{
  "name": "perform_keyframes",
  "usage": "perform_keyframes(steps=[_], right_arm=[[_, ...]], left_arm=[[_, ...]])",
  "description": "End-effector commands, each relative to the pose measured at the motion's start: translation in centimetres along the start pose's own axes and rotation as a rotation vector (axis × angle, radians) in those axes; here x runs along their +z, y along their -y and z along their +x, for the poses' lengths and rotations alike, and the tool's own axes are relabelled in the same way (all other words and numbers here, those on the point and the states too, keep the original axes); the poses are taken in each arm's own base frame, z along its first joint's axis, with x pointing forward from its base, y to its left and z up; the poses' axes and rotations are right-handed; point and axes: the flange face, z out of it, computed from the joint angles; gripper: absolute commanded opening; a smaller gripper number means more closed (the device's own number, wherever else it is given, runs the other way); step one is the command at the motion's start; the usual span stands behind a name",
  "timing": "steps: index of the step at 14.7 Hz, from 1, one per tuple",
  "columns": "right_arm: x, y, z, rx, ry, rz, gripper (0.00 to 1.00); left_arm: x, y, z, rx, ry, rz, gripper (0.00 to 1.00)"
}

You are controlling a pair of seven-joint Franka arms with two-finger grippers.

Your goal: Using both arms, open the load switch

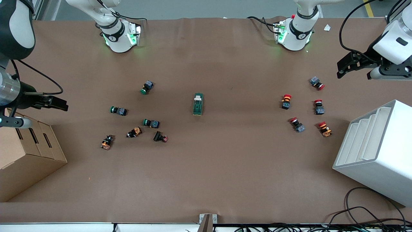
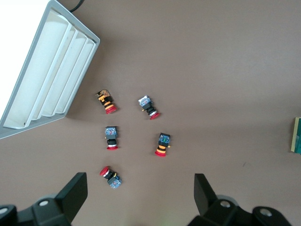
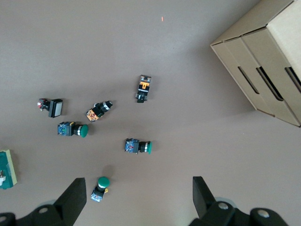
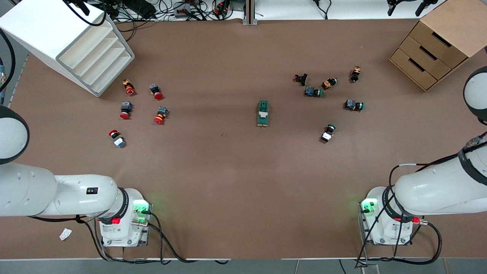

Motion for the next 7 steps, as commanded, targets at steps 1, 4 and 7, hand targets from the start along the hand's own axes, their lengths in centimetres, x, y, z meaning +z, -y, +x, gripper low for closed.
perform_keyframes(steps=[1,4,7], right_arm=[[-1.0,-0.3,-2.2,0.003,-0.001,0.037,1.00],[-1.1,-0.4,-3.4,0.003,0.003,0.033,1.00],[-2.0,0.0,-5.3,-0.007,-0.017,0.028,1.00]], left_arm=[[0.0,-0.1,0.9,0.016,-0.002,-0.005,1.00],[-0.2,0.3,1.0,0.014,-0.003,0.007,1.00],[0.1,0.1,1.0,0.014,0.011,0.010,1.00]])
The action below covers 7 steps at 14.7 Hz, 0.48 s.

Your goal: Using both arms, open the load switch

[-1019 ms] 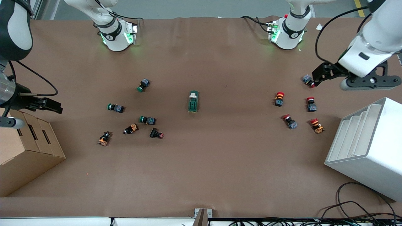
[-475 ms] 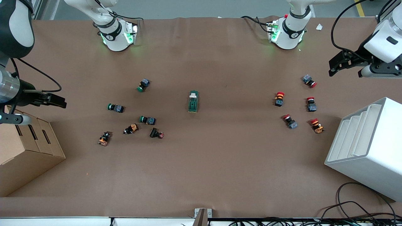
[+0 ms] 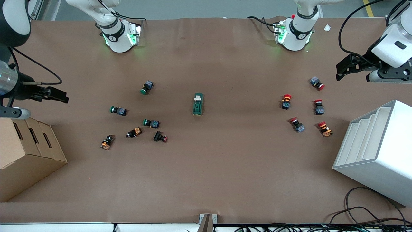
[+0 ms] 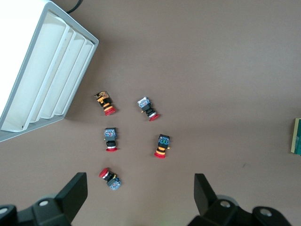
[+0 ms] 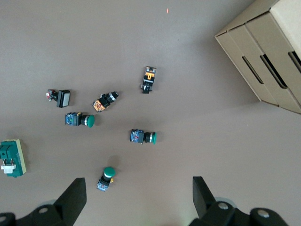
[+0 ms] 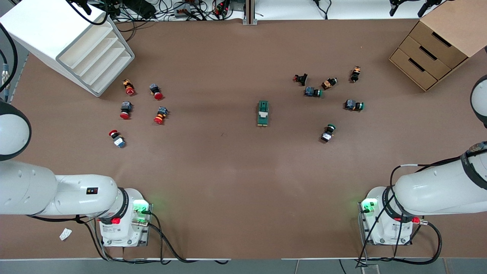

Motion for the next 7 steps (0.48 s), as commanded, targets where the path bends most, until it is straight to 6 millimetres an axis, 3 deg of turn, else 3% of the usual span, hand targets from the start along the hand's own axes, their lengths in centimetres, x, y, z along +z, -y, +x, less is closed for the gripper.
perform_keyframes(steps=[1,7], right_arm=[[-1.0,-0.2,-3.1,-0.003,-0.024,0.010,1.00],[-3.8,-0.7,-8.1,-0.002,-0.075,0.006,1.00]], left_arm=[[-0.6,-0.3,0.2,0.018,-0.001,0.012,1.00],[-0.6,-0.5,0.2,0.024,-0.001,0.012,1.00]])
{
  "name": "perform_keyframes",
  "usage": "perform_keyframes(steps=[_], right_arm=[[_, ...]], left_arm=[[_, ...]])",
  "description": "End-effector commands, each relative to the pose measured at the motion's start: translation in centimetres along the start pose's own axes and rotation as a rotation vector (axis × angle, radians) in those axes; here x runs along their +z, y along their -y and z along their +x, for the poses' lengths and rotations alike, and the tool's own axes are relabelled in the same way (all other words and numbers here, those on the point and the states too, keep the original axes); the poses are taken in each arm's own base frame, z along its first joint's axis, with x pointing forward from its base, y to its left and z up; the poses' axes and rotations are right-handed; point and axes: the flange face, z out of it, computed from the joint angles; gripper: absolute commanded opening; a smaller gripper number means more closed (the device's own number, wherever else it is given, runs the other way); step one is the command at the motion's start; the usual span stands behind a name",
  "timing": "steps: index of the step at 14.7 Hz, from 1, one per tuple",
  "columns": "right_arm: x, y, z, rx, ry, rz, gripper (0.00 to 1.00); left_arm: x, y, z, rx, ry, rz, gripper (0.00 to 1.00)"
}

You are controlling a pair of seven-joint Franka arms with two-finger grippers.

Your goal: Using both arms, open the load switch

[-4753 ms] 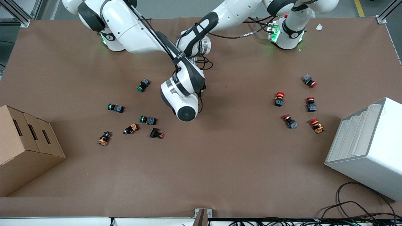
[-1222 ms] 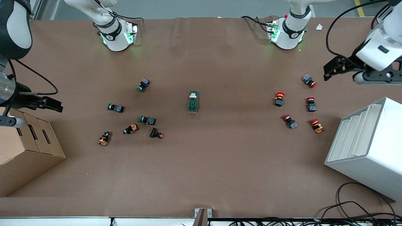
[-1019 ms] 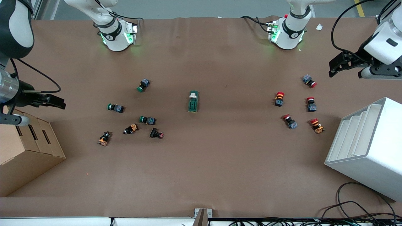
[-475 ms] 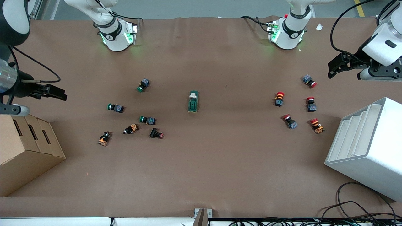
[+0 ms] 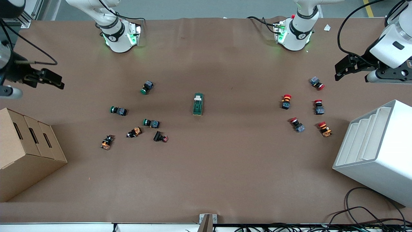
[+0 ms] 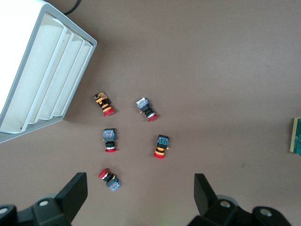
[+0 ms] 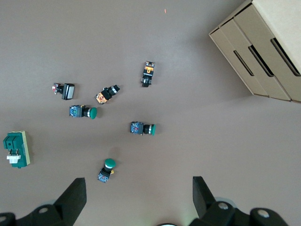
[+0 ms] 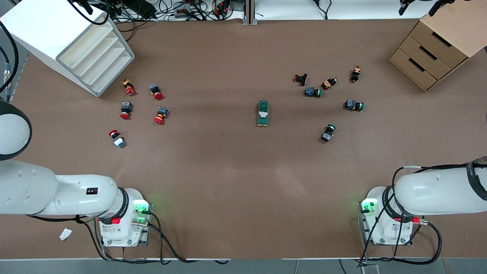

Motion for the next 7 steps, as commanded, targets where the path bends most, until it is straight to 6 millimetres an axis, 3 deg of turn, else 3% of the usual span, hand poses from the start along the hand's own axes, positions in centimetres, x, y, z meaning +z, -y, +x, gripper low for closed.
perform_keyframes(steps=[1,7], right_arm=[[-0.90,-0.66,-3.25,0.001,-0.021,0.008,1.00],[-1.82,-1.21,-3.17,0.008,-0.046,0.007,1.00]], left_arm=[[-0.51,0.17,0.18,0.015,0.004,0.012,1.00],[-0.27,0.05,-0.13,0.013,0.031,0.016,1.00]])
